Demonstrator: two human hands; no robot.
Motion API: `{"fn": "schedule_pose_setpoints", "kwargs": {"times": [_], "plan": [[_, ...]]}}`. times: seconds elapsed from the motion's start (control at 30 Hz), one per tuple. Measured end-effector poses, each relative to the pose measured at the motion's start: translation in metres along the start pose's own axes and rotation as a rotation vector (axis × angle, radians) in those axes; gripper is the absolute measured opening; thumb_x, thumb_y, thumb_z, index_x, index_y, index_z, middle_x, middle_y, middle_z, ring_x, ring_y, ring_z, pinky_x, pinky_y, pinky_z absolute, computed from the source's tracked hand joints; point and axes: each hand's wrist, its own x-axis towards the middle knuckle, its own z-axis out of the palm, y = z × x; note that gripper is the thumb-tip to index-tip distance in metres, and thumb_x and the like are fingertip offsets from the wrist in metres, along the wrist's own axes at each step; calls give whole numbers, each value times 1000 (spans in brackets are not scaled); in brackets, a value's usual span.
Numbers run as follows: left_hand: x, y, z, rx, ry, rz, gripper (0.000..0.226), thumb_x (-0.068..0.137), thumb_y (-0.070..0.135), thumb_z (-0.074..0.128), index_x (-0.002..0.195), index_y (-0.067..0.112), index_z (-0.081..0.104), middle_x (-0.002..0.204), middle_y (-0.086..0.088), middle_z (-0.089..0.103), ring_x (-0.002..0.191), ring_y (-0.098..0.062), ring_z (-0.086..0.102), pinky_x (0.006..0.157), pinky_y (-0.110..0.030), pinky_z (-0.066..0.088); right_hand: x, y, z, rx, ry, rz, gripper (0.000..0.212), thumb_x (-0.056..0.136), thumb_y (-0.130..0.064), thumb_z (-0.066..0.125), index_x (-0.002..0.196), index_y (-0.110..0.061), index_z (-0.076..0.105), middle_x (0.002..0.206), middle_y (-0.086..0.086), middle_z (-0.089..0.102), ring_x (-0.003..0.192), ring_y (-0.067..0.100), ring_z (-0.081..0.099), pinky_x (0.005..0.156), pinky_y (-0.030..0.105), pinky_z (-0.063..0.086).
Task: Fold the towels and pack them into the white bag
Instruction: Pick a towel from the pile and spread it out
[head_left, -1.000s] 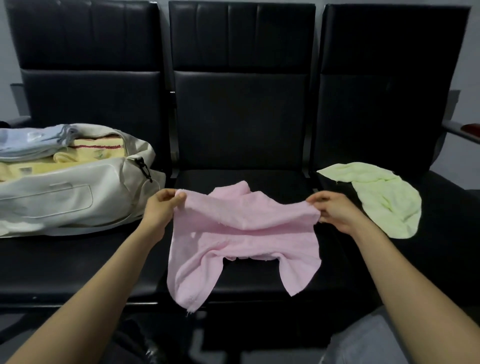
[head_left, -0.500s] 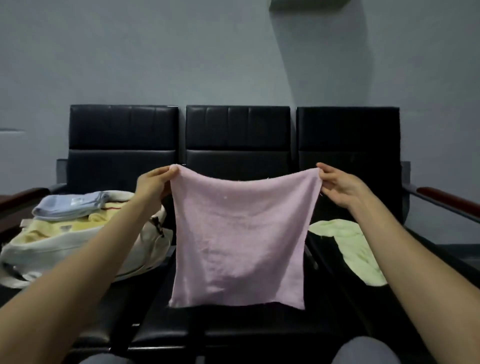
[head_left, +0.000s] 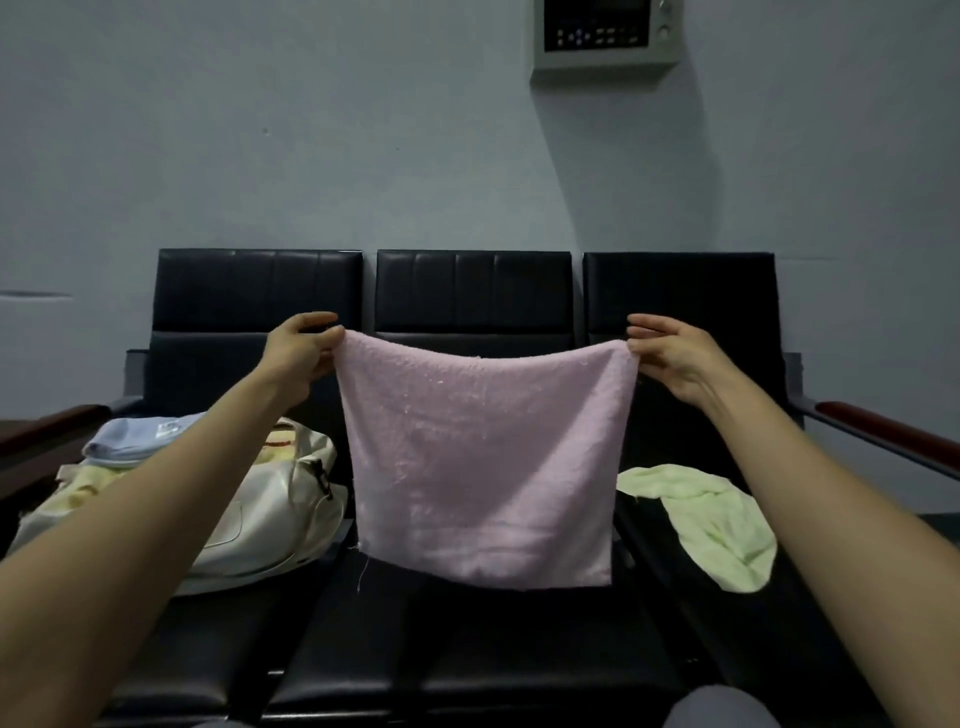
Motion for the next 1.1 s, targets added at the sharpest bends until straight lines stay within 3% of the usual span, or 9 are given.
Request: {"fn": "schedule_pose_setpoints", "kwargs": {"times": [0.2, 0.3, 0.43, 0.57, 0.67, 0.8, 0.97, 1.1], "plan": [[-8, 0, 2, 104, -173, 27, 42, 84, -1, 66, 125, 5, 60, 115, -8, 62, 107, -23, 59, 85, -30, 51, -3, 4, -2, -125, 9, -2, 34, 82, 14, 62, 113, 2, 65, 100, 10, 67, 97, 22, 64, 81, 26, 54], [-7, -4, 3, 151, -127, 77, 39, 83, 5, 70, 121, 4, 63, 109, -5, 64, 103, -22, 61, 80, -26, 51, -2, 8, -1, -285, 60, -59, 27, 76, 8, 73, 99, -6, 72, 103, 11, 69, 100, 24, 64, 94, 34, 52], [-4, -6, 4, 54, -57, 64, 30, 89, 12, 65, 117, 3, 65, 100, -3, 66, 100, -21, 63, 77, -25, 52, 2, 10, 3, -180, 130, -60, 13, 81, 1, 72, 80, -11, 70, 97, 14, 69, 97, 28, 67, 90, 37, 55], [0, -10, 2, 53, -108, -19, 33, 90, 5, 62, 123, 3, 62, 109, -7, 66, 103, -23, 62, 88, -32, 51, 1, 11, 3, -81, 83, 58, 27, 84, 13, 61, 106, 0, 68, 104, 12, 66, 102, 25, 64, 76, 28, 55], [2, -14, 1, 55, -95, -55, 32, 93, 2, 56, 124, 6, 62, 118, -9, 62, 109, -25, 59, 85, -33, 49, -4, 10, 2, 77, -89, 257, 44, 89, 17, 45, 125, -4, 59, 113, 7, 60, 106, 21, 58, 72, 27, 51], [0, -19, 3, 43, -75, -84, 32, 96, 0, 49, 125, 6, 62, 117, -10, 61, 108, -25, 58, 84, -34, 48, -4, 17, 1, 256, -153, 384, 48, 89, 21, 31, 109, -10, 61, 113, 9, 59, 96, 20, 60, 68, 30, 57], [-2, -24, 4, 30, -74, -59, 39, 88, -6, 59, 126, 4, 60, 122, -11, 59, 112, -26, 57, 90, -32, 50, 1, 28, 9, 56, 35, 132, 25, 84, 10, 62, 99, -8, 69, 109, 10, 67, 101, 22, 64, 75, 23, 52], [-5, -23, 9, 142, -60, 90, 49, 81, -6, 68, 129, 3, 58, 121, -10, 57, 109, -23, 55, 91, -29, 48, -2, 30, 12, -316, 68, -148, 37, 77, 4, 73, 111, -11, 70, 114, 8, 67, 106, 21, 62, 92, 33, 51]]}}
